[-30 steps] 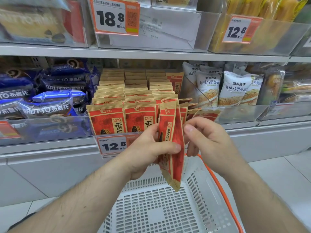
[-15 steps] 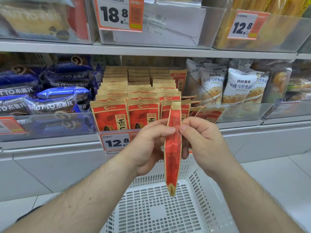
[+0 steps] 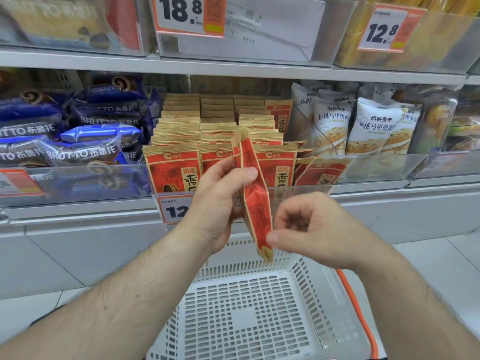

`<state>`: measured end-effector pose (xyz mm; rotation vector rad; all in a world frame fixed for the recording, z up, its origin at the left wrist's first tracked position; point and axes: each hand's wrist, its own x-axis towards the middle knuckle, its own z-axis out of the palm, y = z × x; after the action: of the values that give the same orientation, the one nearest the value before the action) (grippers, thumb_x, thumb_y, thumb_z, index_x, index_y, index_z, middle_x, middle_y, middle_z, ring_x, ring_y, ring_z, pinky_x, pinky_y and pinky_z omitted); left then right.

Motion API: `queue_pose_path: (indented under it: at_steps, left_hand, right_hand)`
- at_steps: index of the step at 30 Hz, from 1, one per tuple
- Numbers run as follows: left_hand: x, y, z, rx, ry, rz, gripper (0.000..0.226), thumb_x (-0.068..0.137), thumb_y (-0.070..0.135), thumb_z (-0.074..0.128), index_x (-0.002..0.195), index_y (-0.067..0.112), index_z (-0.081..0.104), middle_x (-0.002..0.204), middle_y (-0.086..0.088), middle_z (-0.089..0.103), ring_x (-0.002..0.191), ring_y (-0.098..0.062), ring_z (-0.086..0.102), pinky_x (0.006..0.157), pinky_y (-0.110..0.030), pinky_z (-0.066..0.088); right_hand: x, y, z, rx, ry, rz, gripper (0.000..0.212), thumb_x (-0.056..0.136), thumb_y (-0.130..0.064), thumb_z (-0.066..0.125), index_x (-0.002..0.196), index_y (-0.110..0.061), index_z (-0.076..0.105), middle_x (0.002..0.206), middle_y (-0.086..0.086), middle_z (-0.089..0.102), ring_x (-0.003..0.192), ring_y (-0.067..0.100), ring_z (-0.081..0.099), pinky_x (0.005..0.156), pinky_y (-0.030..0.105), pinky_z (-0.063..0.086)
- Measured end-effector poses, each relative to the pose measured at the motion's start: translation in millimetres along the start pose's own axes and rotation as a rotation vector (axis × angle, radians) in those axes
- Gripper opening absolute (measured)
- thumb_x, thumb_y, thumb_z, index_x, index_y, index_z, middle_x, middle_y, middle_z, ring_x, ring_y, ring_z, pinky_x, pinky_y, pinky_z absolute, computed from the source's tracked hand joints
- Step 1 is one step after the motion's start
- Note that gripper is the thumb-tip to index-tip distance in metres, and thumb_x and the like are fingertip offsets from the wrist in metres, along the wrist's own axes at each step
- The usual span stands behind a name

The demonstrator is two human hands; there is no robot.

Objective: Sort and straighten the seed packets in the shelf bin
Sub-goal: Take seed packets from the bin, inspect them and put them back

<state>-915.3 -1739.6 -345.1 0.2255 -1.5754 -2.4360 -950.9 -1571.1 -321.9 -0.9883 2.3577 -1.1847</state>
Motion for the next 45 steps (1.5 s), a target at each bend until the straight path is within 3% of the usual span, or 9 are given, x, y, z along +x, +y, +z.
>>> queue_pose_path:
  at_steps: [5, 11, 14, 17, 21, 26, 30, 35, 45]
  left_hand:
    - [-3, 4, 3, -0.025, 0.012, -0.005, 0.040, 0.068, 0.021, 0.066, 0.107, 0.012, 0.062, 0.085, -0.011, 0.066, 0.057, -0.013, 0.064, 0.046, -0.023, 0.047]
    - [-3, 5, 3, -0.034, 0.016, -0.005, 0.038, 0.069, 0.021, 0.066, 0.105, 0.013, 0.063, 0.083, -0.007, 0.067, 0.058, -0.012, 0.064, 0.048, -0.025, 0.049]
    - [-3, 2, -1, -0.040, 0.018, 0.011, 0.048, 0.069, 0.021, 0.063, 0.115, 0.008, 0.062, 0.087, -0.003, 0.071, 0.078, -0.017, 0.069, 0.068, -0.040, 0.058]
    - [-6, 4, 0, -0.141, 0.006, 0.023, 0.058, 0.067, 0.020, 0.052, 0.120, -0.002, 0.060, 0.106, -0.011, 0.068, 0.092, -0.025, 0.067, 0.087, -0.050, 0.053]
    - [-8, 3, 4, -0.350, -0.135, -0.055, 0.068, 0.053, 0.026, 0.058, 0.112, -0.005, 0.069, 0.104, -0.020, 0.071, 0.096, -0.032, 0.068, 0.088, -0.048, 0.056]
    - [-10, 2, 9, -0.427, -0.184, -0.122, 0.060, 0.064, 0.031, 0.042, 0.105, 0.000, 0.072, 0.113, -0.017, 0.072, 0.109, -0.030, 0.067, 0.097, -0.048, 0.052]
    - [-10, 7, 9, -0.277, -0.050, -0.112, 0.044, 0.084, 0.032, 0.041, 0.083, 0.008, 0.078, 0.089, -0.015, 0.076, 0.084, -0.029, 0.073, 0.082, -0.044, 0.057]
    - [-7, 9, 8, 0.026, 0.119, -0.079, 0.031, 0.104, 0.039, 0.045, 0.102, 0.017, 0.066, 0.088, -0.007, 0.078, 0.081, -0.023, 0.076, 0.070, -0.040, 0.059]
    - [-12, 4, 8, 0.109, -0.155, -0.175, 0.035, 0.098, 0.040, 0.046, 0.109, 0.018, 0.070, 0.103, -0.009, 0.077, 0.094, -0.024, 0.075, 0.080, -0.039, 0.062]
  right_hand:
    - [-1, 1, 1, -0.112, -0.067, 0.027, 0.017, 0.084, -0.015, 0.074, 0.067, -0.015, 0.070, 0.064, 0.003, 0.069, 0.060, 0.019, 0.066, 0.064, 0.044, 0.058]
    - [0, 4, 0, -0.081, -0.092, 0.030, 0.017, 0.088, -0.010, 0.071, 0.070, -0.012, 0.071, 0.067, 0.004, 0.070, 0.063, 0.016, 0.070, 0.069, 0.049, 0.059]
    - [0, 4, -1, 0.011, -0.094, 0.004, 0.013, 0.079, -0.027, 0.078, 0.072, -0.019, 0.072, 0.069, 0.005, 0.070, 0.067, 0.026, 0.068, 0.070, 0.048, 0.059]
    - [1, 7, -2, 0.189, -0.015, 0.035, 0.037, 0.063, -0.051, 0.075, 0.080, -0.021, 0.065, 0.070, -0.002, 0.067, 0.063, 0.025, 0.061, 0.062, 0.033, 0.054]
    - [8, 11, 7, 0.353, 0.030, 0.154, 0.063, 0.060, -0.054, 0.077, 0.108, -0.020, 0.053, 0.084, -0.006, 0.068, 0.059, 0.009, 0.059, 0.055, 0.026, 0.046]
    - [10, 6, 16, 0.488, 0.009, 0.221, 0.067, 0.074, -0.044, 0.074, 0.130, -0.017, 0.048, 0.064, -0.003, 0.065, 0.046, 0.013, 0.047, 0.048, 0.023, 0.038]
    - [9, 3, 15, 0.420, 0.094, 0.233, 0.046, 0.079, -0.039, 0.070, 0.116, -0.014, 0.061, 0.079, -0.004, 0.073, 0.042, 0.004, 0.047, 0.042, 0.020, 0.035]
    - [9, 7, 14, 0.296, 0.130, 0.284, 0.026, 0.087, -0.030, 0.073, 0.106, -0.014, 0.066, 0.093, 0.014, 0.073, 0.042, 0.004, 0.049, 0.041, 0.023, 0.038]
    - [9, -2, 11, 0.446, 0.408, 0.128, 0.021, 0.100, -0.019, 0.052, 0.092, -0.011, 0.069, 0.057, -0.012, 0.066, 0.044, -0.003, 0.056, 0.043, 0.008, 0.038]
